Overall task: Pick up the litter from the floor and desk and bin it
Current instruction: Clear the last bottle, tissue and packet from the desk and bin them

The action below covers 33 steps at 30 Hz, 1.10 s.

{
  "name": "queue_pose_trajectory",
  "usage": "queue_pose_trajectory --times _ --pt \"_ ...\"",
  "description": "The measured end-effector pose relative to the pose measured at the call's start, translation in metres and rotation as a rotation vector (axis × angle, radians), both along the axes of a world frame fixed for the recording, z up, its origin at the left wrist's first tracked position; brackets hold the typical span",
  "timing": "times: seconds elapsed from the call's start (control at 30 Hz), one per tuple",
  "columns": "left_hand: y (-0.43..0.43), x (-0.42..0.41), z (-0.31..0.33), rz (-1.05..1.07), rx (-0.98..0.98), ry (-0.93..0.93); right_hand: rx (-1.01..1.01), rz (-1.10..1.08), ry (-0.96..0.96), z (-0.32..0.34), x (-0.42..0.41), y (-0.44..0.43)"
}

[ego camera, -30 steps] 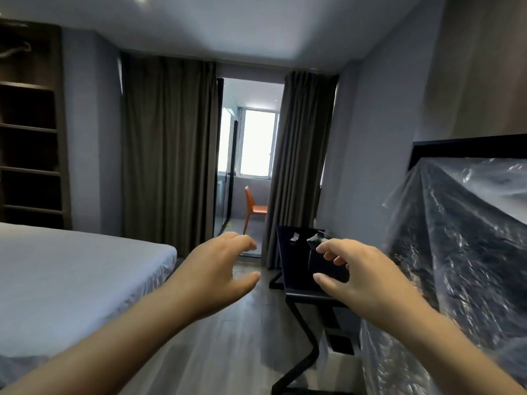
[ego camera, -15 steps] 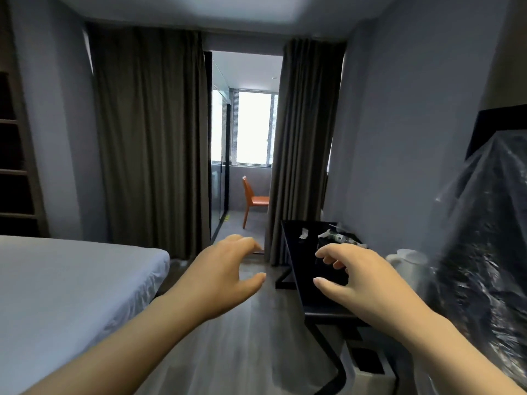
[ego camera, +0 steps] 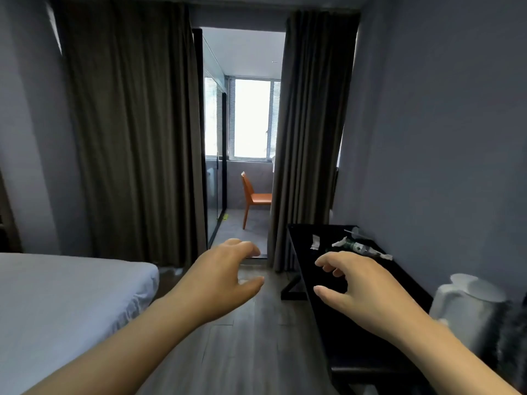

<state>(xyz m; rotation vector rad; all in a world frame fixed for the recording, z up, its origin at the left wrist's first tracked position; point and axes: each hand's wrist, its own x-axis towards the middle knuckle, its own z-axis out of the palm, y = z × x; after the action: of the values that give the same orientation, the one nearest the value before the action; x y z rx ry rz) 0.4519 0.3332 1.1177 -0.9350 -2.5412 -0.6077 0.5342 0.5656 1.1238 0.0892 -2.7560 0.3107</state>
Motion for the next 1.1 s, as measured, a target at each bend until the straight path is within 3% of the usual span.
queue_pose_trajectory --times 0.53,1.1 --pt "0.024 -0.303 -0.027 -0.229 -0.023 -0.118 -0.114 -0.251 -0.125 -0.033 -0.249 0.009" --pt "0.205 -0.561 -0.054 -0.327 -0.064 -0.137 -0.188 -0.366 -0.094 -0.068 -0.481 0.179"
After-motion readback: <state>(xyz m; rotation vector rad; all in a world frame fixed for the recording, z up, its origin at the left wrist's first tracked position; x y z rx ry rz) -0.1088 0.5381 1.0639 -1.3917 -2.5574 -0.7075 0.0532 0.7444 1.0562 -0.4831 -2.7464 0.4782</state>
